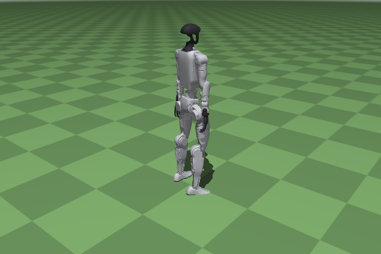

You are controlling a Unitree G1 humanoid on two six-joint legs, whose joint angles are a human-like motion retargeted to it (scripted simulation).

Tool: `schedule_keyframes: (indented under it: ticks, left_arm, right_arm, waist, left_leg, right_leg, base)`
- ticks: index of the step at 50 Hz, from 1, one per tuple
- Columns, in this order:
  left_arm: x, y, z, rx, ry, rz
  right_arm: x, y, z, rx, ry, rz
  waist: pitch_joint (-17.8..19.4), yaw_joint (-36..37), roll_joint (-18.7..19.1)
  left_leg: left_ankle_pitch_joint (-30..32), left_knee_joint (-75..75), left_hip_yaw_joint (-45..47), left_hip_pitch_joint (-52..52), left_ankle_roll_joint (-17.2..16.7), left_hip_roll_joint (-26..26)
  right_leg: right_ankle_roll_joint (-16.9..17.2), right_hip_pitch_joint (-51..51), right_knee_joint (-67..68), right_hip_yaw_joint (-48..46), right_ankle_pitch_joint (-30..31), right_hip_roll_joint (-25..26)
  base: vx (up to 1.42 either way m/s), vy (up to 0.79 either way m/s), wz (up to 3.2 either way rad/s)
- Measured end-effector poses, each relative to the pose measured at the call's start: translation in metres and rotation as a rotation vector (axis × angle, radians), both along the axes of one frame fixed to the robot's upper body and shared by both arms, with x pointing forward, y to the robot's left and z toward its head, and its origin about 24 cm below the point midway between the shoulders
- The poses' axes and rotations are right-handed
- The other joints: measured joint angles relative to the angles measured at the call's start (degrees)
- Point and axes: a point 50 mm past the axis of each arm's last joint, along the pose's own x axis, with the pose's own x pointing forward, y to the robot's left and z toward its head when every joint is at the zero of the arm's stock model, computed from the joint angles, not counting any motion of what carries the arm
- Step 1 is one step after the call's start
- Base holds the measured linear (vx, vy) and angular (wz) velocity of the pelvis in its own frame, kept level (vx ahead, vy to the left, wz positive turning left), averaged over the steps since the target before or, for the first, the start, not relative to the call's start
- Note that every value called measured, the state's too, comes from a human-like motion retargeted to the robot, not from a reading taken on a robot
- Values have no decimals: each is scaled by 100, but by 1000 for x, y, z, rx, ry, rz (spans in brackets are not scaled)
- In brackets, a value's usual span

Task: Upper body actions

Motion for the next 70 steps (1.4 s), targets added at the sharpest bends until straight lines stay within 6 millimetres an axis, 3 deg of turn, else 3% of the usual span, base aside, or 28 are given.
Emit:
schedule_keyframes:
  ticks: [35,46,53,55,63,70]
  left_arm:
    - [-3,1,0,13,-4,38]
    - [3,3,-1,23,-35,48]
    - [4,3,0,17,-41,73]
    - [4,4,0,17,-46,94]
    - [6,10,1,26,-61,164]
    - [22,10,1,16,-118,186]
  right_arm:
    - [-2,-4,1,-3,-1,-50]
    - [11,-9,1,7,-111,-138]
    - [20,-12,2,12,-202,-253]
    - [19,-13,2,10,-210,-286]
    - [-9,-15,3,20,-156,-424]
    - [-31,-24,7,-8,-83,-500]
  waist:
    - [-3,40,-119]
    - [277,210,-86]
    - [474,130,108]
    - [446,107,150]
    - [435,-142,-21]
    - [432,-160,-199]
  left_leg:
    - [-94,95,-50,-9,179,-322]
    - [-83,39,160,44,409,-465]
    - [-34,22,269,-118,500,-222]
    - [-23,19,336,-213,514,-121]
    - [-9,2,328,-276,545,-153]
    - [-55,-27,370,-96,520,-319]
  right_leg:
    - [133,57,77,-25,-12,-262]
    - [191,-275,657,262,175,-506]
    - [21,-760,1264,420,535,-407]
    - [-130,-891,1414,350,396,-284]
    - [244,-831,1160,569,129,308]
    - [61,-496,584,456,1,300]
  base:
    - [3,1,2]
    - [14,2,-20]
    - [3,-4,-20]
    - [2,-9,-36]
    - [2,-10,0]
    - [-2,-2,-3]
